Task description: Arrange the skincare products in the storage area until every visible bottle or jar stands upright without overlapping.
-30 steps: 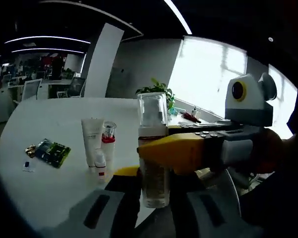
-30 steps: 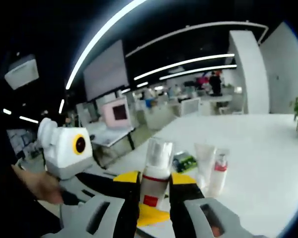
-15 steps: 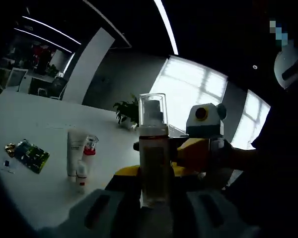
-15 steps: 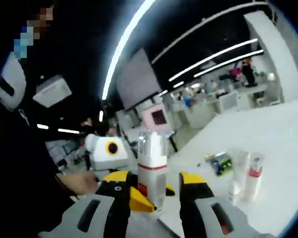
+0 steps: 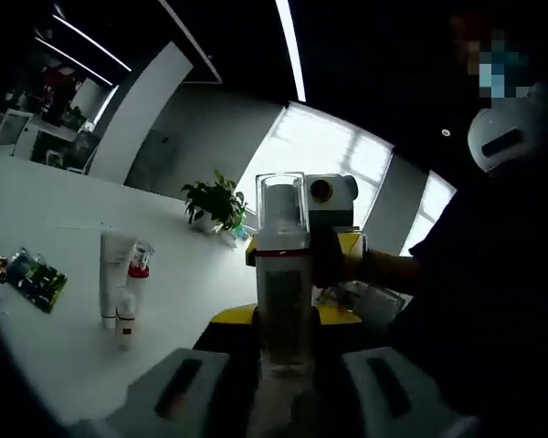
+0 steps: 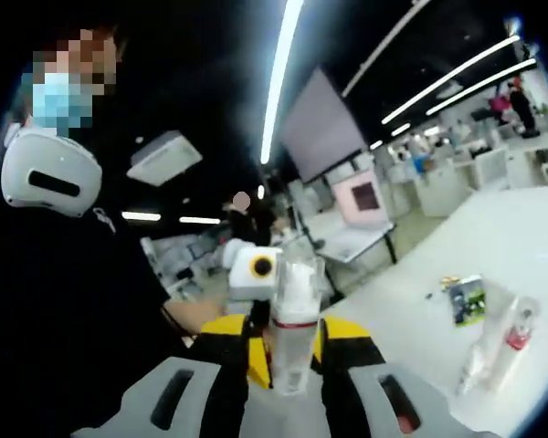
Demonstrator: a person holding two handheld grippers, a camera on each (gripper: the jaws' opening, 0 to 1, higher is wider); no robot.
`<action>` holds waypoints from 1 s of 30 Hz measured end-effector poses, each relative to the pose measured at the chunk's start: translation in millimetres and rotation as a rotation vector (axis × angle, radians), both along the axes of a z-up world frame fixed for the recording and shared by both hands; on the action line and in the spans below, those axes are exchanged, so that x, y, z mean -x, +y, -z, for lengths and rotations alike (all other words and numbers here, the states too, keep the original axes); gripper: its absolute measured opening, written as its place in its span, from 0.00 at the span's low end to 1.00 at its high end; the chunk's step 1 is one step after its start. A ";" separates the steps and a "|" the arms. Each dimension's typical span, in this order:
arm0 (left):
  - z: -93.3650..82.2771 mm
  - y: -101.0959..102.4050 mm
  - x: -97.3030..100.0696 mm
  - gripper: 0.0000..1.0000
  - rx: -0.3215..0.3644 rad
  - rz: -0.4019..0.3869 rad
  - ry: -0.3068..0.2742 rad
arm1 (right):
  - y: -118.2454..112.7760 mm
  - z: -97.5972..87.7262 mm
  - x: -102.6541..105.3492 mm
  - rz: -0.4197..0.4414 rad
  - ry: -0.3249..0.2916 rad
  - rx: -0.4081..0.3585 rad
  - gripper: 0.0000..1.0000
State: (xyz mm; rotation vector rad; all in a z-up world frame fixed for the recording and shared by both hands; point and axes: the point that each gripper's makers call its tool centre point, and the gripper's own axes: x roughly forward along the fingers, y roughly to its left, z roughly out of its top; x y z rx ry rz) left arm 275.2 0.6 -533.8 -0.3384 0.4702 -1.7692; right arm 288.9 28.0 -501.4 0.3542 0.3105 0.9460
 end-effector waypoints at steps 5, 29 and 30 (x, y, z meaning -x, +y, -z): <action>-1.1 2.2 0.2 0.26 -0.003 -0.009 -0.012 | 5.4 1.5 -2.3 -0.035 -0.002 -0.004 0.19; 3.4 -2.7 1.7 0.27 -0.055 -0.041 -0.120 | 6.6 0.6 -0.5 -0.072 -0.132 0.033 0.12; 5.4 -3.3 0.1 0.27 -0.064 -0.050 -0.139 | 4.9 1.7 -1.6 -0.066 -0.140 0.043 0.12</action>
